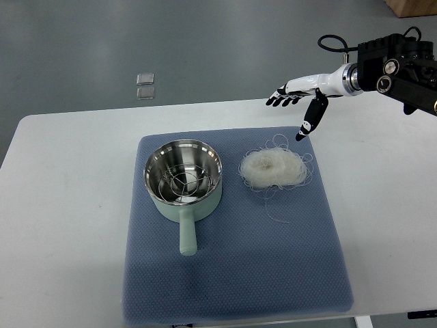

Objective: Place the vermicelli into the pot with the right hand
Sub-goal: 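Lower the right hand over the vermicelli and close fingers around it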

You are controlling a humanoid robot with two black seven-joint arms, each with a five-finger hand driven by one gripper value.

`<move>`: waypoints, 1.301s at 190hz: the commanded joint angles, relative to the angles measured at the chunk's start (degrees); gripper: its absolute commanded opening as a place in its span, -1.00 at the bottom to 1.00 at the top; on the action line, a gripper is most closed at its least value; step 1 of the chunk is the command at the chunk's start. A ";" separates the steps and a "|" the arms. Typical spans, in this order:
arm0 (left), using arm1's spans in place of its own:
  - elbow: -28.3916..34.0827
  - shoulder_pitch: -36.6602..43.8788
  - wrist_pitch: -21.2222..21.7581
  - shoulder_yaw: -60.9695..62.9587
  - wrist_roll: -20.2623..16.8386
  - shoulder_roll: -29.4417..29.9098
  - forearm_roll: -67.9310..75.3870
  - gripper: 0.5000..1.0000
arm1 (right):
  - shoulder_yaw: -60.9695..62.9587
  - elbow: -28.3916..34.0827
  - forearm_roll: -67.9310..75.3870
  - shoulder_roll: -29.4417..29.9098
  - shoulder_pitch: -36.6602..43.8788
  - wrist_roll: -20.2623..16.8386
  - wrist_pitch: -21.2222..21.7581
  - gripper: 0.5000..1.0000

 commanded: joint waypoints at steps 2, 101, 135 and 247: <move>0.06 0.00 -0.03 0.00 -0.01 0.00 0.00 1.00 | -1.38 1.24 0.26 0.06 1.01 -0.29 0.16 0.71; 0.06 0.00 0.06 0.00 0.08 0.00 0.00 1.00 | -1.56 1.85 -1.76 1.99 -4.61 -0.29 -1.60 0.71; 0.06 0.00 0.06 0.00 0.08 0.00 0.00 1.00 | -1.47 1.59 -1.76 2.52 -6.28 -0.20 -2.30 0.71; 0.06 0.00 0.06 0.00 0.17 0.00 0.00 1.00 | -1.73 -1.66 -4.13 7.00 -11.47 0.06 -7.75 0.69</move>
